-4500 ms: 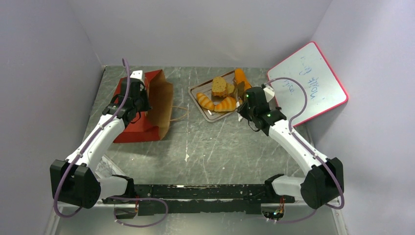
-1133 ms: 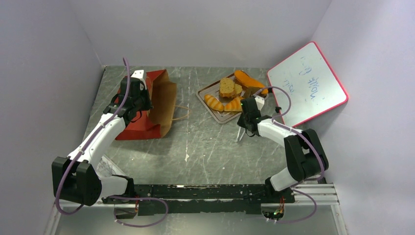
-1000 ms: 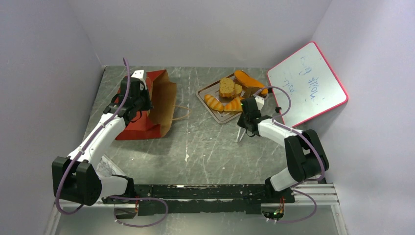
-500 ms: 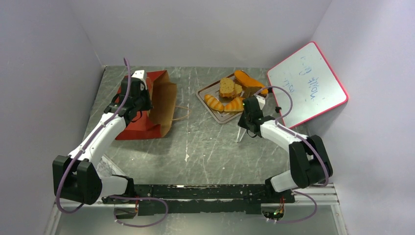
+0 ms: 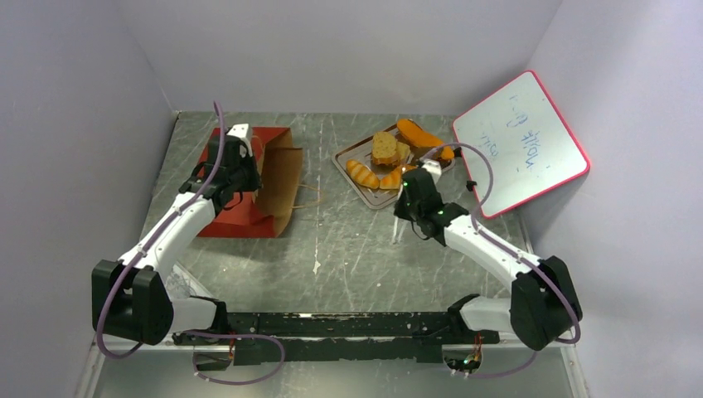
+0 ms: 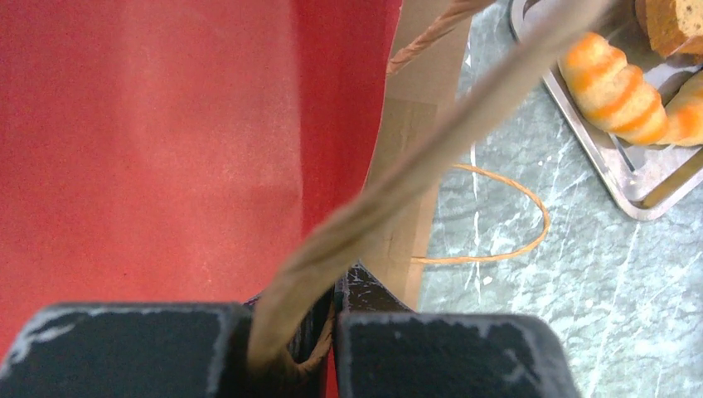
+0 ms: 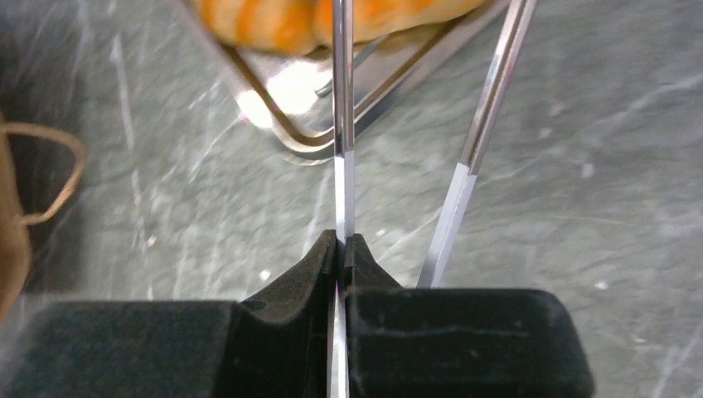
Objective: Take the fake bread out of the paper bag
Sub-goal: Pick up the clamp from the container, then place the clamp at the center of the board, then pick up the paper bag from the center of the board.
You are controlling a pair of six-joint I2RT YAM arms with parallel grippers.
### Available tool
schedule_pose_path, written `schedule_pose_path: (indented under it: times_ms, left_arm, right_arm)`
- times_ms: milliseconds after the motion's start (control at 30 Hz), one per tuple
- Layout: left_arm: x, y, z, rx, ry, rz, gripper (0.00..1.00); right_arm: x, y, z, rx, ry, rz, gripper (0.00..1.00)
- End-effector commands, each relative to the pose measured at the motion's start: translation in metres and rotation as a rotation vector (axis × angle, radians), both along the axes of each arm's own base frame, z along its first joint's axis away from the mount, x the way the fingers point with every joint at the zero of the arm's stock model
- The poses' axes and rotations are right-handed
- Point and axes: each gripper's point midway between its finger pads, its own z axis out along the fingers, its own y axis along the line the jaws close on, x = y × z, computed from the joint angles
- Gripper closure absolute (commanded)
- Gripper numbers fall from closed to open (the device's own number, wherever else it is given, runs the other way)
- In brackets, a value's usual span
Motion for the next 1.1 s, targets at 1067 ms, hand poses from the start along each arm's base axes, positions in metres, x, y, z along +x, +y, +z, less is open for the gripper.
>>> schedule_pose_path:
  times_ms: [1067]
  left_arm:
    - [-0.015,-0.025,-0.007,0.147,0.018,-0.082,0.93]
  right_arm:
    - [-0.117,0.246,0.008,-0.101,-0.022,0.699,1.0]
